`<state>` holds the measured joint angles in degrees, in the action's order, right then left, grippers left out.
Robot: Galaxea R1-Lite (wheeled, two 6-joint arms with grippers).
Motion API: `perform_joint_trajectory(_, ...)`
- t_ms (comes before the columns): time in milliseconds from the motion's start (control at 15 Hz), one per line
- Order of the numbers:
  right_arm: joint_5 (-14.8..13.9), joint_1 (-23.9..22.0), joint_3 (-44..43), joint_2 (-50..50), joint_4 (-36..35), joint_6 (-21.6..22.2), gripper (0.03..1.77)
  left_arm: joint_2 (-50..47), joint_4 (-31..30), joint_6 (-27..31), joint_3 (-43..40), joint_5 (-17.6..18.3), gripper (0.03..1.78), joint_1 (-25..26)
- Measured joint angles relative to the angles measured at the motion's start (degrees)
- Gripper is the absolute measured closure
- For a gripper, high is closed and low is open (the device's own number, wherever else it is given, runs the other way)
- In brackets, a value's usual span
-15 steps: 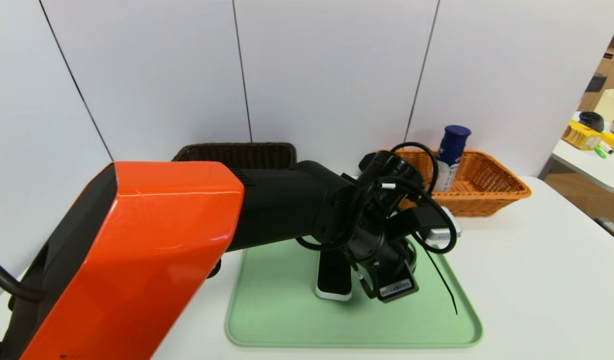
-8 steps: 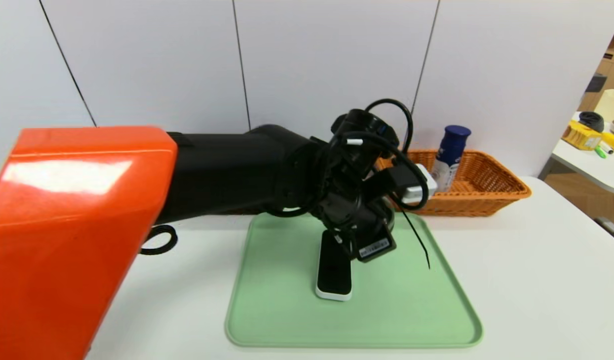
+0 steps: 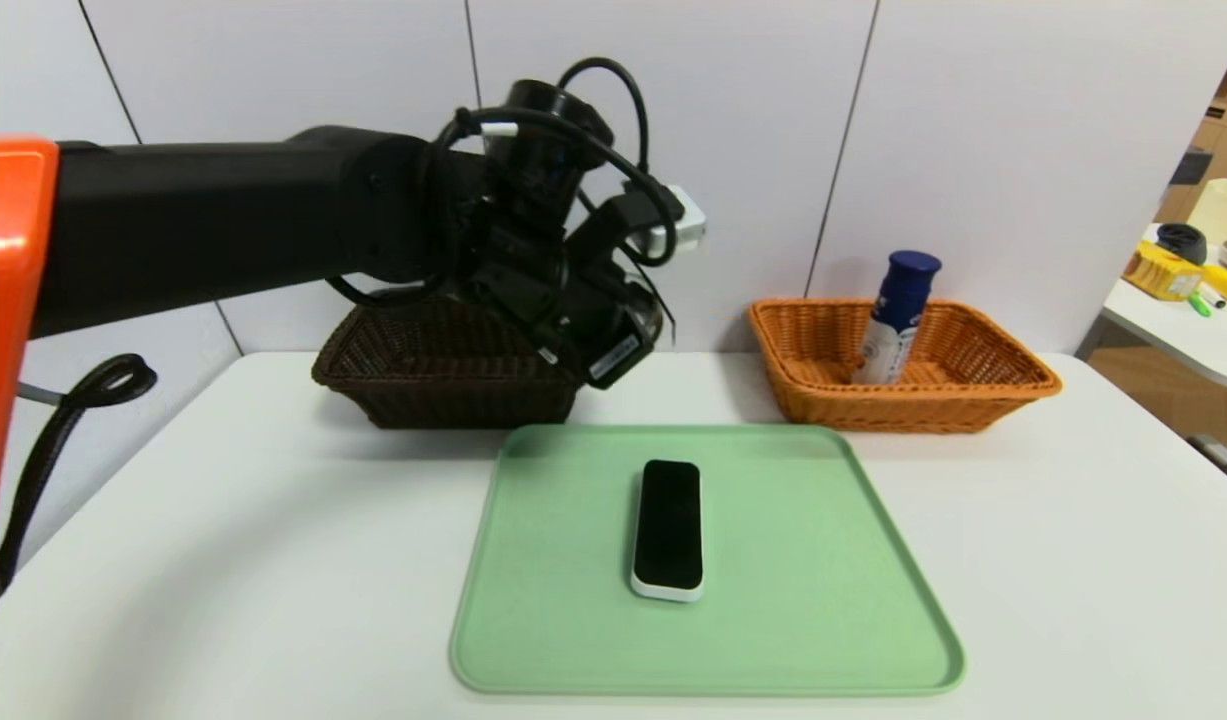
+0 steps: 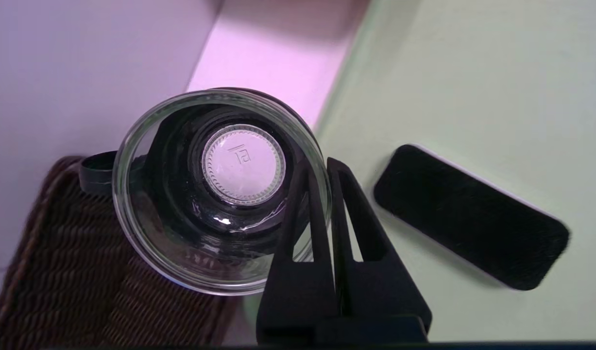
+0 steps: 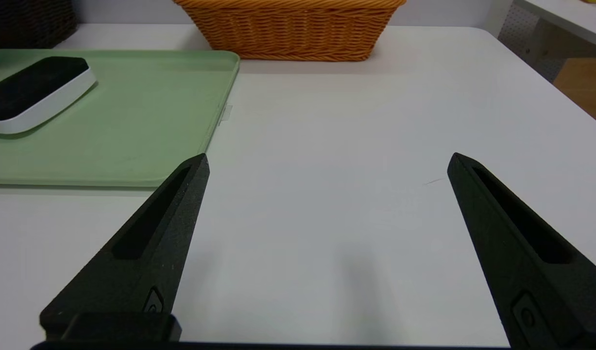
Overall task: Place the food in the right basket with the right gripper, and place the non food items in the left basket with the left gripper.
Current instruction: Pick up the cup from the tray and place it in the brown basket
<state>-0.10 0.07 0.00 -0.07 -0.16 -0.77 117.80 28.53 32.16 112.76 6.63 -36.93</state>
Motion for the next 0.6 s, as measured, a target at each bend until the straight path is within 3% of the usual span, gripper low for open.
perform_joint_trajectory(600, 0.0, 0.0, 0.0, 0.0, 0.0, 0.0, 0.11, -1.6, 0.4, -0.2, -0.8, -0.1, 1.72, 17.7)
